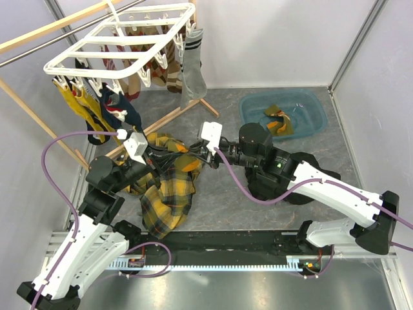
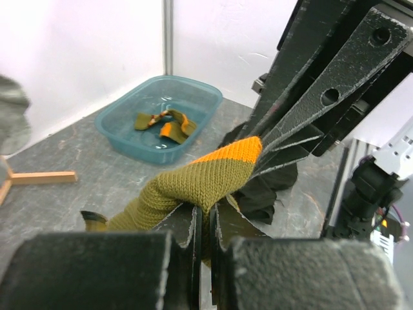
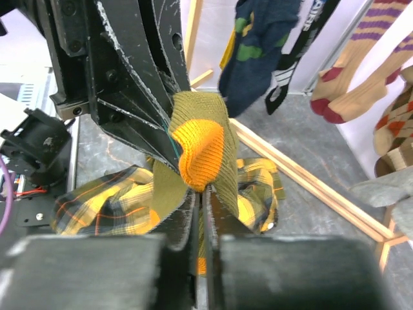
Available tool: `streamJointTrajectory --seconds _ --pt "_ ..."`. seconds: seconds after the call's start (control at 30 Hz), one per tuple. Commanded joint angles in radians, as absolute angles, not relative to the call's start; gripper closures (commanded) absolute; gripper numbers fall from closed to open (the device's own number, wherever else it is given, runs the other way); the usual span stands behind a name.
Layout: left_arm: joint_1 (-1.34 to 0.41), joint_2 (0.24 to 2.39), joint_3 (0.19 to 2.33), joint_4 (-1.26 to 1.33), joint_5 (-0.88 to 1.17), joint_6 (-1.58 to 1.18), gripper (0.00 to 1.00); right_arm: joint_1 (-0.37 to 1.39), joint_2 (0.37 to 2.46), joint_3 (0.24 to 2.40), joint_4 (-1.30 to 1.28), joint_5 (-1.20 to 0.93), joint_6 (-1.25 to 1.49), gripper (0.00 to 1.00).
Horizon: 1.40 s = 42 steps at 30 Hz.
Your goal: Remove the socks clipped to the hanger
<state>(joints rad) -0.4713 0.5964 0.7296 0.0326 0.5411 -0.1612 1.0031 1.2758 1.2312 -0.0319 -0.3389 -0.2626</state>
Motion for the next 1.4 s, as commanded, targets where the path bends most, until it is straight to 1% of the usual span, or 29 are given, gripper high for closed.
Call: streamJointTrajectory --seconds 0.0,0.13,0.27,0.33,0.4,0.43,0.5,0.53,0.6,0.63,0.67,0.73,0.8,0.83,0.9,0.93,1.1,1.23,1.37 --pt "-0.479 0.592 0.733 0.071 0.546 -0.184 0.96 1.009 1.275 1.256 0.061 -0.298 -0.276 1.0" --pt "-0.479 0.583 0.732 0.069 0.514 -0.186 0.94 1.009 1.256 1.217 0.063 -0.253 -0.282 1.0" --pt "-0.479 0.584 0.73 0.069 0.494 -0.192 0.8 1.009 1.218 1.18 0.11 -0.209 -0.267 1.0" --pt "-0.479 0.584 0.73 0.069 0.497 -0.193 0.76 1.009 1.2 1.154 0.139 -0.189 -0.259 1.0" --pt "-0.479 0.586 0.73 0.069 0.495 -0.195 0.68 1.009 1.177 1.138 0.176 -0.172 -0.256 1.0" --pt "-0.479 0.586 0.73 0.069 0.494 -0.195 0.61 1.009 1.169 1.134 0.202 -0.144 -0.255 1.0" --pt "-0.479 0.588 0.73 0.069 0.492 -0.198 0.55 1.009 1.155 1.121 0.231 -0.103 -0.244 1.0" --pt "-0.479 0.591 0.729 0.069 0.491 -0.198 0.52 1.009 1.149 1.118 0.256 -0.051 -0.241 1.0" --pt "-0.479 0.588 0.73 0.069 0.488 -0.195 0.48 1.009 1.144 1.105 0.285 0.035 -0.241 1.0" --pt "-0.479 0.588 0.729 0.069 0.486 -0.196 0.35 1.006 1.141 1.101 0.313 0.081 -0.247 1.0" --pt "-0.479 0.586 0.729 0.068 0.48 -0.193 0.32 1.003 1.141 1.097 0.321 0.172 -0.258 1.0" --pt "-0.479 0.583 0.726 0.067 0.466 -0.193 0.29 0.976 1.15 1.103 0.315 0.25 -0.272 1.0" --pt "-0.479 0.584 0.727 0.064 0.453 -0.193 0.28 0.937 1.158 1.129 0.285 0.279 -0.262 1.0" --pt "-0.479 0.584 0.727 0.061 0.445 -0.192 0.26 0.89 1.163 1.135 0.263 0.281 -0.238 1.0" --pt "-0.479 0.584 0.729 0.058 0.436 -0.19 0.15 0.836 1.167 1.144 0.25 0.276 -0.219 1.0" --pt "-0.479 0.586 0.729 0.057 0.425 -0.192 0.1 0.78 1.175 1.147 0.23 0.273 -0.204 1.0" --pt "-0.479 0.584 0.733 0.048 0.388 -0.19 0.01 0.606 1.241 1.18 0.196 0.33 -0.16 1.0" --pt "-0.479 0.586 0.732 0.045 0.35 -0.192 0.01 0.455 1.342 1.198 0.184 0.341 -0.097 1.0" --pt "-0.479 0.588 0.738 0.034 0.345 -0.187 0.01 0.35 1.431 1.212 0.209 0.348 -0.029 1.0"
